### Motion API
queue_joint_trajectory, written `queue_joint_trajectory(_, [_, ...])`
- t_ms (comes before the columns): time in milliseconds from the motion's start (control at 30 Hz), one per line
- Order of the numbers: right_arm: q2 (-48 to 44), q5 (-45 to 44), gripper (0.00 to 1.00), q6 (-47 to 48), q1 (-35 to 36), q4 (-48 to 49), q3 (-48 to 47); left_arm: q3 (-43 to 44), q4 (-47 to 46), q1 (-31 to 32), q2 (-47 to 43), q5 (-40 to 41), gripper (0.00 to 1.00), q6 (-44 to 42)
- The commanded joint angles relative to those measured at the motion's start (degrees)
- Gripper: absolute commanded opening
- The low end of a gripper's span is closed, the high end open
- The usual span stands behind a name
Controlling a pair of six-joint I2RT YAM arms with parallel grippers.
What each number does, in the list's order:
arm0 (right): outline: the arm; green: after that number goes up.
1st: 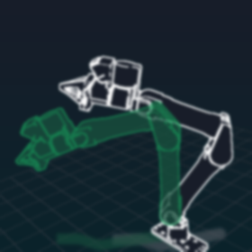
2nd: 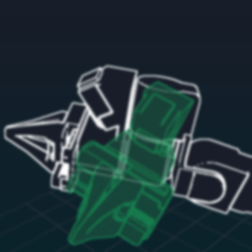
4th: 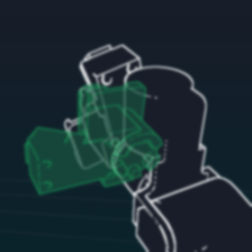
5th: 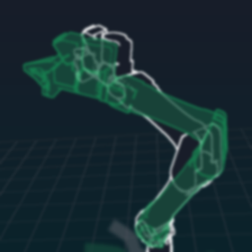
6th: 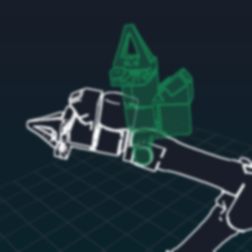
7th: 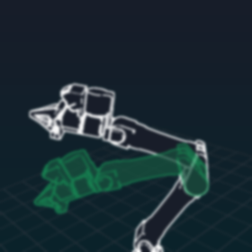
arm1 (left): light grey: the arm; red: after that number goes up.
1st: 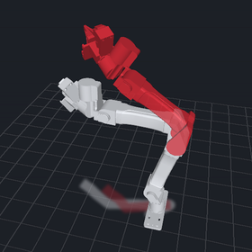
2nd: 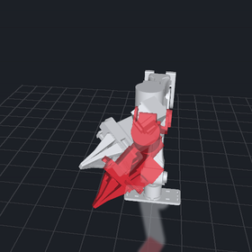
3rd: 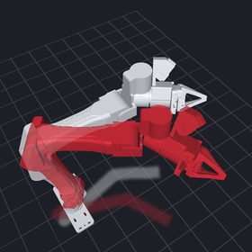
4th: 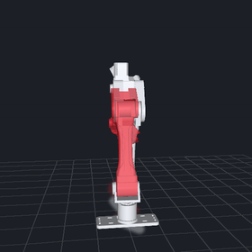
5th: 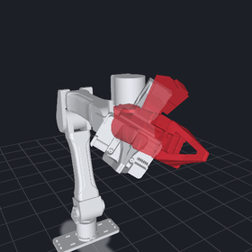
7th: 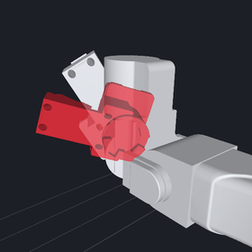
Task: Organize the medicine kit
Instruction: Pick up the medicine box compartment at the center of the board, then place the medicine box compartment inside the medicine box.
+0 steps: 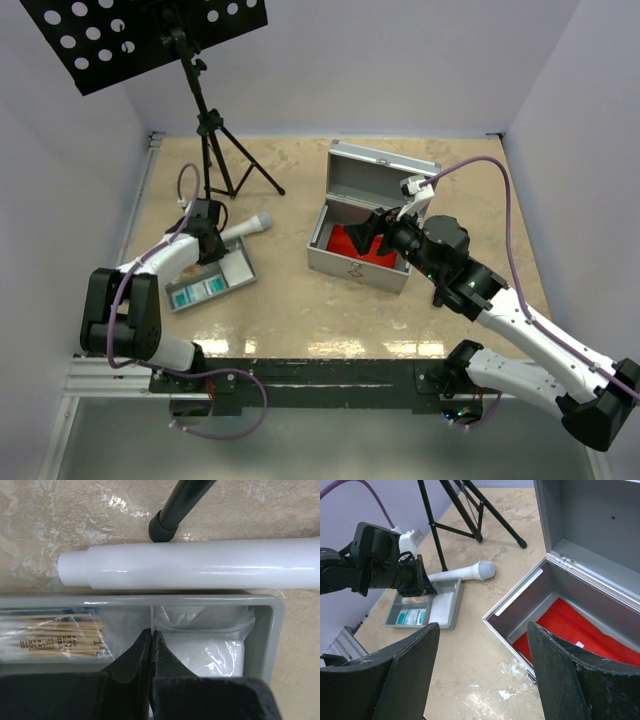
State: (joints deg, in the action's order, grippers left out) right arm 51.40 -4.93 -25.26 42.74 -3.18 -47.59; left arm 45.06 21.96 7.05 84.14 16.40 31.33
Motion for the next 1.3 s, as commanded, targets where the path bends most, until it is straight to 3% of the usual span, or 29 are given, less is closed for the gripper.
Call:
queue_joint_trajectory(0, [-0.25,-0.43,0.75,0.38,0.06,0.28,-1.18,-0.67,0.36,-0.02,-6.95,-1.37,0.0,0.13])
queue_joint_trajectory(233, [0.54,-1.4,0.75,0.73,0.06,-1.39,-3.82,4.33,12.04,7.09,-22.77,2.84,0.0,0.39])
queue_joint_trajectory(433, [1.69,-4.29,0.75,2.14,0.06,-4.11,-8.3,9.51,18.91,12.98,-31.14,2.24,0.0,2.94])
queue_joint_trajectory(500, [1.95,-6.4,0.76,2.75,0.06,-5.6,-10.41,13.98,21.19,16.75,-29.57,1.52,0.0,3.38])
queue_joint_trajectory(600, [2.13,-8.42,0.76,3.63,0.06,-8.32,-13.22,21.01,22.69,26.23,-26.5,7.83,0.0,5.4])
queue_joint_trajectory(833, [1.34,-21.24,0.76,3.03,-0.03,-16.76,-17.36,37.54,22.87,41.45,-10.77,12.25,0.0,4.27])
queue_joint_trajectory(1033, [-4.01,-28.99,0.78,-1.89,-0.03,-18.7,-16.04,48.79,21.11,46.47,4.17,10.67,0.0,0.23])
queue_joint_trajectory(1267, [-10.35,-30.84,0.79,-2.26,-0.03,-18.7,-15.95,57.94,18.74,47.27,17.19,6.81,0.0,-1.98])
